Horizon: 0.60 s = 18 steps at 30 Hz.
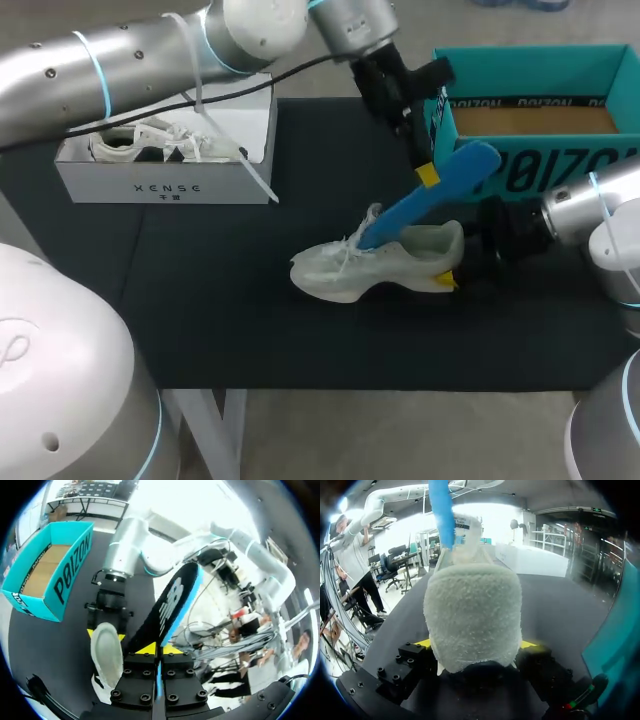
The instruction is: Take the shoe out of the shoebox, open the shoe tongue, remove and reinsert the insole, then place the shoe into the shoebox
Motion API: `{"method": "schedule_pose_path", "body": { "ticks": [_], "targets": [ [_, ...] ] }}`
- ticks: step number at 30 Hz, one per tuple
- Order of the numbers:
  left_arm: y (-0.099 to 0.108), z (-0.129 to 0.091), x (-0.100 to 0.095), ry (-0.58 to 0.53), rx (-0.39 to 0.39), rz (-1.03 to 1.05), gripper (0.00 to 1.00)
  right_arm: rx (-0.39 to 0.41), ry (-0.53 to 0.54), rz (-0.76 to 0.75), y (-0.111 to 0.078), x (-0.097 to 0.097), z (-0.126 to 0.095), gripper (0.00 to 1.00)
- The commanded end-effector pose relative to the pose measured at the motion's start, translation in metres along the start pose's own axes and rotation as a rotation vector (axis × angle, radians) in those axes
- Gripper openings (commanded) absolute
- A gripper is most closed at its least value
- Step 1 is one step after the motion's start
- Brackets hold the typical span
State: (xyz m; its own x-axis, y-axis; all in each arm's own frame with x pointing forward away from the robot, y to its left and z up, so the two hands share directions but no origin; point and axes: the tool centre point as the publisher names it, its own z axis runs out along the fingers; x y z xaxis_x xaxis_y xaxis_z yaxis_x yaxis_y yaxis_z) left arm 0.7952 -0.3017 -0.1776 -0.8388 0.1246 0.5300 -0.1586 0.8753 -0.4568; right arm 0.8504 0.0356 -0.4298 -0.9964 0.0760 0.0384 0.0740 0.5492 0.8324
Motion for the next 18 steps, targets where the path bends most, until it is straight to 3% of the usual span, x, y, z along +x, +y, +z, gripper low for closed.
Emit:
{"method": "schedule_pose_path", "body": {
  "ticks": [1,2,18],
  "targets": [
    [-0.0004,-0.0309,0.0153,0.195,0.041,0.014,0.00,0.004,0.000,0.001,-0.0032,0.0012,0.0031,0.00],
    [-0.0004,-0.0373,0.0238,0.246,0.051,0.019,0.00,0.004,0.000,0.001,-0.0032,0.0012,0.0031,0.00],
    [-0.0004,-0.0373,0.0238,0.246,0.051,0.019,0.00,0.004,0.000,0.001,-0.0032,0.0012,0.0031,0.00]
  ]
}}
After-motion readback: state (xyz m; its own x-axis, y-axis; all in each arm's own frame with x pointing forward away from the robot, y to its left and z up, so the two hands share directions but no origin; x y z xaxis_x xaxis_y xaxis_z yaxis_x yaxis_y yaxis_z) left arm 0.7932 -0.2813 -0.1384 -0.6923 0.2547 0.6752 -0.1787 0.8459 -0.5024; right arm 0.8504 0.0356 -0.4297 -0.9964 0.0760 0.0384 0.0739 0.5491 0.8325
